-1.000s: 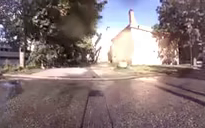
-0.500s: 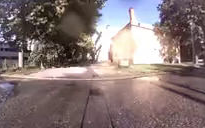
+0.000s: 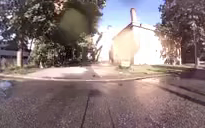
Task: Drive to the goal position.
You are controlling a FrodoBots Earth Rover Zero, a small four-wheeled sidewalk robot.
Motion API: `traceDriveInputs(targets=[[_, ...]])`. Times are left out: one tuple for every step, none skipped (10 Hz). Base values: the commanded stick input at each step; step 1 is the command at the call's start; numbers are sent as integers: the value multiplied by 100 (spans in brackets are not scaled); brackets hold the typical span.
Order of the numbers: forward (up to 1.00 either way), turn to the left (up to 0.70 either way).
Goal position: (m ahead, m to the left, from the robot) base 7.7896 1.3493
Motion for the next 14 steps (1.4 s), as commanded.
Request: traceDriveInputs(targets=[[50, 50], [50, 50], [50, 50], [50, 50], [50, 50], [50, 50], [50, 0], [50, 0], [50, 0], [50, 0], [50, 0], [50, 0], [50, 0], [50, 0]])
